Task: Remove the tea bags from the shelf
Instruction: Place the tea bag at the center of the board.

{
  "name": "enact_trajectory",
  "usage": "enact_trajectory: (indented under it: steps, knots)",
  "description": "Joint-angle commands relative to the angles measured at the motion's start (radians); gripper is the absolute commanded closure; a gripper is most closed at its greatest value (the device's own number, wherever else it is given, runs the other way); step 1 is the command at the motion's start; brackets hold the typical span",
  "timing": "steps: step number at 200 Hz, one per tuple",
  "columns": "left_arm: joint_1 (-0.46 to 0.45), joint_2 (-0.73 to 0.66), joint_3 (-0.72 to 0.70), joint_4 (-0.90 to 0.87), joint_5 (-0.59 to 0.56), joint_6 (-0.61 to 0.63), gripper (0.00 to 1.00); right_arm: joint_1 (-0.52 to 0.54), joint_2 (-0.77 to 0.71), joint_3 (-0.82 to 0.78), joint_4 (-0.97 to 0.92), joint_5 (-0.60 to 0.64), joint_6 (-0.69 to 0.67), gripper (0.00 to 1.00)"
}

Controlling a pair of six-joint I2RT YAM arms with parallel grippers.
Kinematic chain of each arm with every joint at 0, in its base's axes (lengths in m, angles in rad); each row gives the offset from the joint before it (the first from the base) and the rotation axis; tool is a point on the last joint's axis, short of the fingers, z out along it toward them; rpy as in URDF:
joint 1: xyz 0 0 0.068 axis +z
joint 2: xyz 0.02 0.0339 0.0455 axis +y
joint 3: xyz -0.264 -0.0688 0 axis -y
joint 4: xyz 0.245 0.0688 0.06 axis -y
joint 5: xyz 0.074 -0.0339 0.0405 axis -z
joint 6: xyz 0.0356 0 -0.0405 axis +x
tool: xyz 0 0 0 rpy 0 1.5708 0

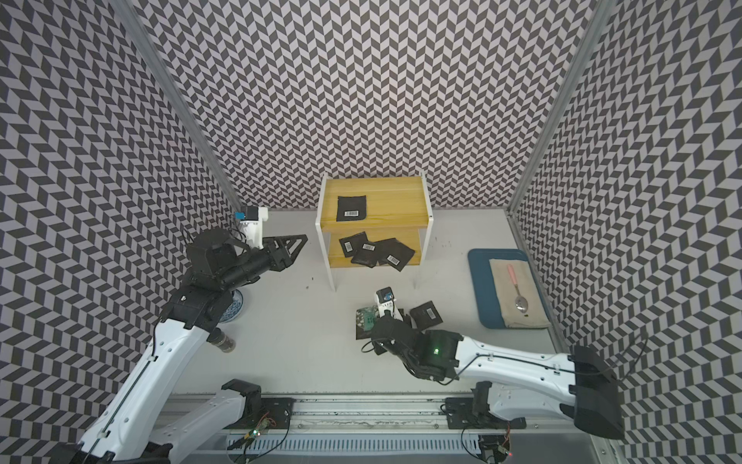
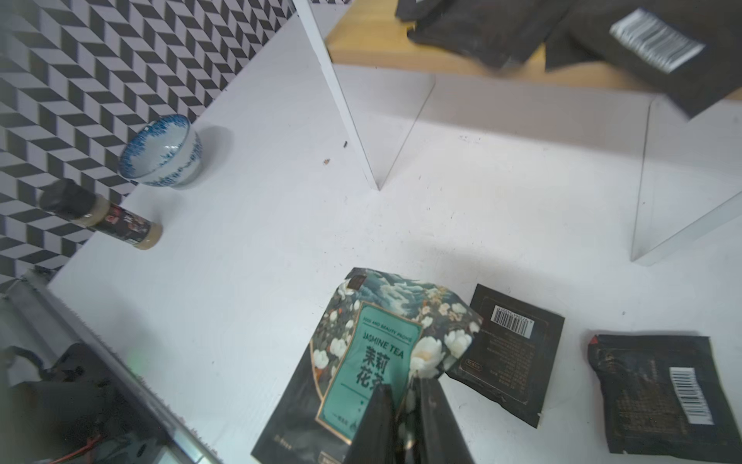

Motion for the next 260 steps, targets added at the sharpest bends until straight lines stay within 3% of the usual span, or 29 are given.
enact_trajectory:
  steps: [1, 67, 73, 133, 149, 175, 191, 205, 221, 260]
  knots:
    - [0.006, -0.013, -0.013, -0.019, -0.012, 0.009, 0.46, -0.003, 0.051, -0.015, 0.232, 0.022, 0.023, 0.82]
    - [0.007, 0.003, -0.035, 0.001, -0.009, 0.008, 0.46, -0.121, 0.284, -0.045, 0.397, -0.066, 0.075, 0.82]
    - [0.007, 0.004, -0.036, -0.001, -0.009, 0.011, 0.46, -0.132, 0.293, -0.045, 0.404, -0.156, 0.101, 0.81]
    - [0.009, 0.015, -0.044, -0.001, -0.009, 0.015, 0.46, -0.157, 0.366, -0.015, 0.407, -0.178, 0.06, 0.81]
    - [0.009, 0.014, -0.049, -0.001, -0.018, 0.019, 0.46, -0.152, 0.328, -0.032, 0.402, -0.207, 0.008, 0.76]
    - [0.012, 0.016, -0.068, -0.001, -0.022, 0.022, 0.46, -0.134, 0.287, -0.03, 0.385, -0.306, -0.122, 0.5]
    - [0.013, 0.019, -0.082, 0.004, -0.019, 0.018, 0.46, -0.126, 0.305, -0.019, 0.379, -0.378, -0.2, 0.44]
    - [0.015, 0.015, -0.086, 0.001, -0.022, 0.017, 0.46, -0.107, 0.339, 0.006, 0.364, -0.427, -0.262, 0.44]
    - [0.016, 0.005, -0.092, -0.005, -0.03, 0.017, 0.46, -0.078, 0.375, 0.031, 0.38, -0.487, -0.312, 0.53]
    - [0.025, -0.018, -0.12, -0.012, -0.035, 0.013, 0.46, -0.041, 0.51, 0.135, 0.355, -0.574, -0.357, 0.53]
